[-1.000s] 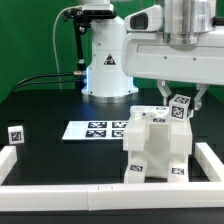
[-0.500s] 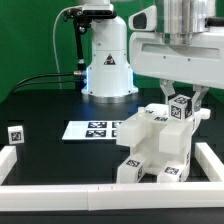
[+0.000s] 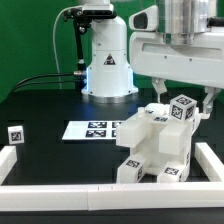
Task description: Assemble chair
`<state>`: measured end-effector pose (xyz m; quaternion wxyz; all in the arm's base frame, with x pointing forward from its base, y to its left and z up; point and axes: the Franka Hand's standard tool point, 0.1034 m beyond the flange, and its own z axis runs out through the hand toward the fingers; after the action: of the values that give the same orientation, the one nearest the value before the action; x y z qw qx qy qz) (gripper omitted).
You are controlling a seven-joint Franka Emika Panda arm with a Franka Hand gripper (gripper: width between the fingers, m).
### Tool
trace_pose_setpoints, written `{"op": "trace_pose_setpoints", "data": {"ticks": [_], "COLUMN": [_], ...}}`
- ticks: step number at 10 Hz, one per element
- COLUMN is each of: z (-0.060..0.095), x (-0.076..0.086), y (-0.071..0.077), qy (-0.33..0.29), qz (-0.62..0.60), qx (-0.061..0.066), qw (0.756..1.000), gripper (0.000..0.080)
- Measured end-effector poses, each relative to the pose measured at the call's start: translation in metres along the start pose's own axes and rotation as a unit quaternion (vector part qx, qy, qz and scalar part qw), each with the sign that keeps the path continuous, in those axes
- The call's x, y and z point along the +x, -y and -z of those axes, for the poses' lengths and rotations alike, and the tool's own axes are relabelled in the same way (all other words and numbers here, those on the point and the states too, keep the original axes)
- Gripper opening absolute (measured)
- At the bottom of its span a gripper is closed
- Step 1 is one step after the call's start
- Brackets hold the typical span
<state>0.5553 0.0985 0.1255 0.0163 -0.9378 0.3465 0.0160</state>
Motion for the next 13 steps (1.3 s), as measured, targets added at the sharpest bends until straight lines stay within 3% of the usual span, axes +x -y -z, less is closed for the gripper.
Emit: {"op": "trace_pose_setpoints", "data": {"ticks": [3,6,7,9,13], "z": [0.003,0.002,0.002,0.006,0.004], "x": [0.000,0.002,0.003,0.015,0.013], "y": [0.000,-0.004,-0.006,-0.008,-0.009], "qy": [0.000,-0.004,-0.002,0.004,-0.001], "qz": [0.198,0.288,0.342,0.474,0.550], "qx": [0.002,0.002,0.001,0.002,0.001], "qw": [0.980,0.958,0.940,0.880,0.835], "gripper": [0.0649,0.0649,0.0649,0.0649,0.0649]}}
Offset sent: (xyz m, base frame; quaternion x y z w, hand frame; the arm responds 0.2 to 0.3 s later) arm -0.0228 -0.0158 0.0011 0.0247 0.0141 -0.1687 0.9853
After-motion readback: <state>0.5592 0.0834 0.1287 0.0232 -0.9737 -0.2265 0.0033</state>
